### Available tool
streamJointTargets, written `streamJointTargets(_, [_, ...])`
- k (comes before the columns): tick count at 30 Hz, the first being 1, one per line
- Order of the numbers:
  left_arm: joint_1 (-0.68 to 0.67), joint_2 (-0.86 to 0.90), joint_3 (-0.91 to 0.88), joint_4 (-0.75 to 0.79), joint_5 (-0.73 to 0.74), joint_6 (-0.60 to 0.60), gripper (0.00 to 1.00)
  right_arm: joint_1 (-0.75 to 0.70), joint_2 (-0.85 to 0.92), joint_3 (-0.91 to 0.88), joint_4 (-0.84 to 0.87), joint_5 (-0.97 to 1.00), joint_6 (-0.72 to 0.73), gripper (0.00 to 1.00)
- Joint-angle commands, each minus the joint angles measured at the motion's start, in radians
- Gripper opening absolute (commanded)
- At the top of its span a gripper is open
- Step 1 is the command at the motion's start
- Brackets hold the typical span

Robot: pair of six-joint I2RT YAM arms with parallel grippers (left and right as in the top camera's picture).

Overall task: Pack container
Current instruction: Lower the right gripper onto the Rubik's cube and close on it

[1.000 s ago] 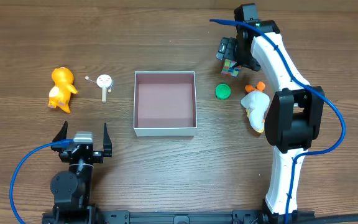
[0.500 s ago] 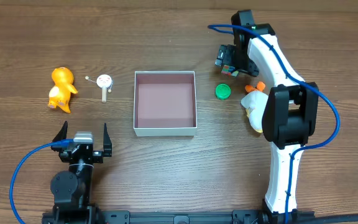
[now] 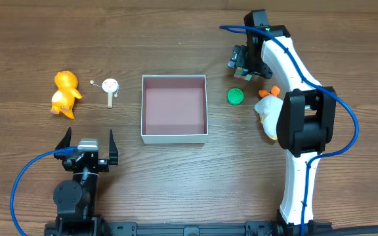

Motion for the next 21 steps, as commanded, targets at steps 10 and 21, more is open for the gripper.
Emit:
streamJointTargets(10, [0.006, 0.001, -0.003, 0.001, 0.017, 0.017, 1.0, 0.0, 0.009, 0.0, 0.005, 0.018, 0.004, 0.57])
streamJointTargets(21, [0.006, 0.001, -0.003, 0.001, 0.017, 0.017, 1.0, 0.0, 0.008, 0.052, -0.034, 0.052, 0.003, 0.48])
